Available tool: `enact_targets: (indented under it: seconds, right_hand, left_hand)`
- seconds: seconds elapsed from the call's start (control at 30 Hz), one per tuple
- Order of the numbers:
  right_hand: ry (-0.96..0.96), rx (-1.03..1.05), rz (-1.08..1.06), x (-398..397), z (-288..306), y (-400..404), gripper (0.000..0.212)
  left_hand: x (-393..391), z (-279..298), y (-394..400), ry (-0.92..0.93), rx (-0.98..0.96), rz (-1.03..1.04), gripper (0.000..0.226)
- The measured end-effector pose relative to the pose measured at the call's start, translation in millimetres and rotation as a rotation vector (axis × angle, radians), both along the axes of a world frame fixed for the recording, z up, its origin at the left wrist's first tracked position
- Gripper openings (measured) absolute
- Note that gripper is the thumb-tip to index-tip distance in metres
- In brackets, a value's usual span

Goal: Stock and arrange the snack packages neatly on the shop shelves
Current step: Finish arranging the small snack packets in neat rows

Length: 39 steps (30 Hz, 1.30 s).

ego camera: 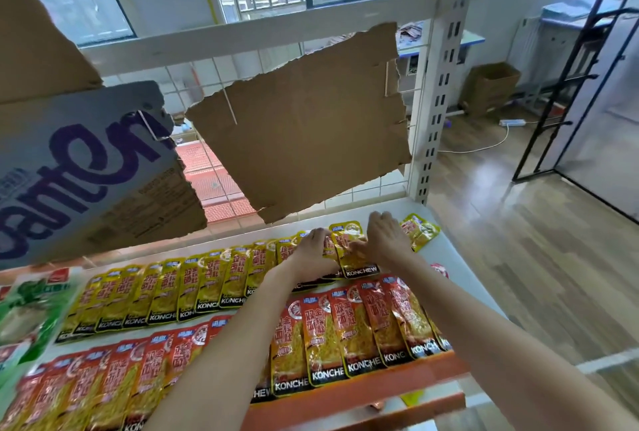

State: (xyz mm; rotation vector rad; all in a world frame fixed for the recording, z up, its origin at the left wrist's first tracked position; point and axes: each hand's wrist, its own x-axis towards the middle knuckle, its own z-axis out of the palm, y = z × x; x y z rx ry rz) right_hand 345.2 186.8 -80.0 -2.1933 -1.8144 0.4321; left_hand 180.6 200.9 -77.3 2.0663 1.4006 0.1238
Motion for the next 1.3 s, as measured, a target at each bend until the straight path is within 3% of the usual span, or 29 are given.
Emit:
enact_targets:
  seconds: [0.1, 0.27, 0.47, 0.57, 0.67, 0.83, 1.0, 1.07, 1.17, 1.3]
  right_hand:
    - [0.039, 0.013, -0.055, 19, 0, -4, 0.053]
    - [-0.174, -0.021, -0.147, 48, -6, -11, 0.053]
    - [0.190, 0.041, 0.085, 56, -8, -11, 0.028]
    - [0.157, 0.103, -0.124, 61, -5, -11, 0.046]
    - [0.176, -0.052, -0.179, 60, -4, -10, 0.065]
    - [0.414, -0.080, -0.170, 54, 1, -4, 0.026]
    - [0.815, -0.014, -0.177, 50, 17, 3, 0.020]
    - [0.727, -0.060, -0.128, 44, 12, 2, 0.021]
    - [0.370, -0.084, -0.065, 38, -2, -2, 0.029]
    - [0.217, -0.067, -0.022, 39, -5, -3, 0.033]
  left_hand:
    - [2, 4, 2, -0.033, -0.023, 0.033, 0.068]
    - [16, -2, 1, 0.162, 0.309, -0.029, 0.070]
    - [28, -14, 2, 0.316, 0.249, -0.132, 0.084]
    - [29, -13, 4, 0.302, 0.205, -0.137, 0.085]
    - [30, -12, 3, 0.289, 0.198, -0.130, 0.085]
    - [31, -8, 0, 0.273, 0.215, -0.140, 0.084]
    - [29, -7, -1, 0.248, 0.226, -0.130, 0.083]
    - [28, -8, -2, 0.233, 0.216, -0.112, 0.083]
    - [28, -10, -3, 0.228, 0.200, -0.100, 0.083]
    - [28, -11, -3, 0.224, 0.192, -0.087, 0.083]
